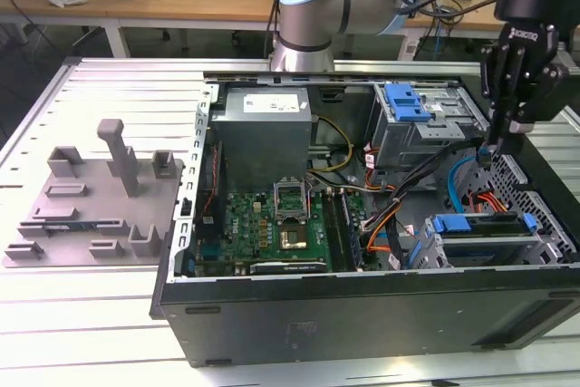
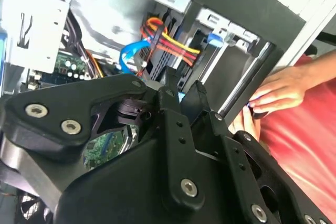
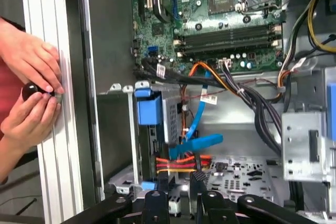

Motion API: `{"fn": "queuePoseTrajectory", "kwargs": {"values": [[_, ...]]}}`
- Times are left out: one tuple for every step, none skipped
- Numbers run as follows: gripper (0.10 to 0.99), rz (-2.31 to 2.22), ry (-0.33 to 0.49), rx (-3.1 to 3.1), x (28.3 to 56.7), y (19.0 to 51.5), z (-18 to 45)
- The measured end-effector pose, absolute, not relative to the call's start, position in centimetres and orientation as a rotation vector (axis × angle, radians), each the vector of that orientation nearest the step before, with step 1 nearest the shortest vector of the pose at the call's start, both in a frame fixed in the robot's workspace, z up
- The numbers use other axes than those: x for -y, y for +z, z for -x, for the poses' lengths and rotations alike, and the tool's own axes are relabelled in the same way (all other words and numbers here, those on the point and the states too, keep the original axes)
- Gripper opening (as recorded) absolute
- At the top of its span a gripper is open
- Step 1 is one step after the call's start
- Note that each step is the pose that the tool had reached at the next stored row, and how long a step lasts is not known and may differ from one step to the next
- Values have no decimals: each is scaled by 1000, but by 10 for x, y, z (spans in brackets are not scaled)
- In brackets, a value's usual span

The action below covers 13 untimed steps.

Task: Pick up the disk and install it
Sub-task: 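Insert the second disk wire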

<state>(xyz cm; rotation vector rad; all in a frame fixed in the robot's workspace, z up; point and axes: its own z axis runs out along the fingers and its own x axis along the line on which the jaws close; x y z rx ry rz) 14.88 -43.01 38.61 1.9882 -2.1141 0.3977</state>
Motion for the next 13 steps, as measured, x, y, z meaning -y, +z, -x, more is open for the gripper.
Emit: {"fn": "queuePoseTrajectory", "kwargs": {"values": [[306, -1988, 398, 2114, 430, 386, -145], [306, -1988, 398, 2114, 430, 386, -143], [306, -1988, 398, 2114, 430, 386, -139], [306, -1988, 398, 2114, 430, 386, -135], [306, -1988, 398, 2114, 430, 386, -133], [306, -1988, 399, 2114, 430, 386, -131], [306, -1987, 401, 2112, 430, 386, -129], [306, -1984, 409, 2106, 430, 386, -127], [306, -1978, 423, 2095, 430, 386, -126], [306, -1970, 443, 2081, 429, 386, -125], [306, -1965, 455, 2071, 429, 386, -125], [306, -1958, 471, 2059, 427, 386, -125], [306, -1953, 482, 2051, 426, 386, -124]]}}
